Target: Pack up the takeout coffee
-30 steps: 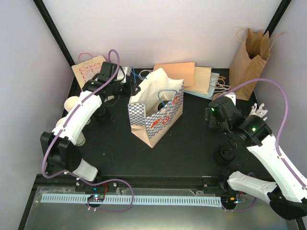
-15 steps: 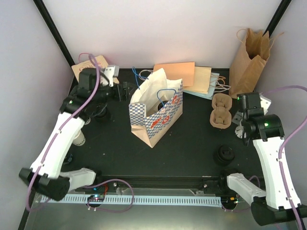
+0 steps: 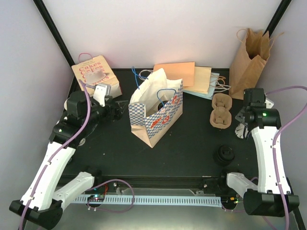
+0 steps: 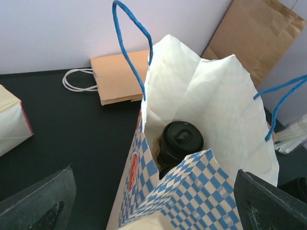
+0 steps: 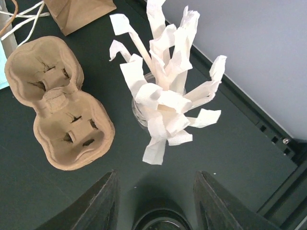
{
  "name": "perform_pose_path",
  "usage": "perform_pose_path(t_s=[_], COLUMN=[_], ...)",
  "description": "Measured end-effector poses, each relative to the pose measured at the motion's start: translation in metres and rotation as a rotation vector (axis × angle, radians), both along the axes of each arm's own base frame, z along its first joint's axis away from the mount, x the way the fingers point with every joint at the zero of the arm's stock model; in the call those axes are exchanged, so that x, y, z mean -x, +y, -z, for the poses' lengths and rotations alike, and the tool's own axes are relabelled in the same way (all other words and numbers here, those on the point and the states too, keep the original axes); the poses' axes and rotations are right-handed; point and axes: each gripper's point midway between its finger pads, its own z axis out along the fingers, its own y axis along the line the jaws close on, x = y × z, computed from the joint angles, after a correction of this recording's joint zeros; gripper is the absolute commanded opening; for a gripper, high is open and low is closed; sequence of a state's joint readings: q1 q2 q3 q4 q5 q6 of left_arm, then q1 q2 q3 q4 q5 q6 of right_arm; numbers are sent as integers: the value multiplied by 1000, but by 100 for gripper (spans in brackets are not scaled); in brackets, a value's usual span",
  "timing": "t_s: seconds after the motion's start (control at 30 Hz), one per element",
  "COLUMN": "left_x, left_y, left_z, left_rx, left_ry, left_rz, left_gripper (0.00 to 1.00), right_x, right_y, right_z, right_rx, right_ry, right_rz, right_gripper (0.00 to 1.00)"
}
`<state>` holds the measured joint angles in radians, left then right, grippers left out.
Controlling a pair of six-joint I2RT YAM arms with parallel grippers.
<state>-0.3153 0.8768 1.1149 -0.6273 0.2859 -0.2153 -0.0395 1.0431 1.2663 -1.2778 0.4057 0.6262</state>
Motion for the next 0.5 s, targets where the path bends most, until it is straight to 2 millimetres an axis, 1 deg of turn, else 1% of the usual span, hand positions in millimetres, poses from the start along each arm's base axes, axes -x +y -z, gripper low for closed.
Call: perform_pose_path(t_s=[0.27, 0.4, 0.5], left_x=[14, 17, 18], left_y=[15, 20, 21], left_z=[1, 2, 2], left_rx=[-43, -51, -52], left_ry=[-68, -85, -93], left_rz=[-42, -58, -61], left_gripper=[96, 96, 97], right_x=[-16, -20, -19], right_y=[-1, -4, -6], right_z=[20, 23, 24], right_rx=[-29, -29, -25], right_ry=[33, 37, 35], right_rz=[26, 46, 62], right_gripper=[40, 37, 35])
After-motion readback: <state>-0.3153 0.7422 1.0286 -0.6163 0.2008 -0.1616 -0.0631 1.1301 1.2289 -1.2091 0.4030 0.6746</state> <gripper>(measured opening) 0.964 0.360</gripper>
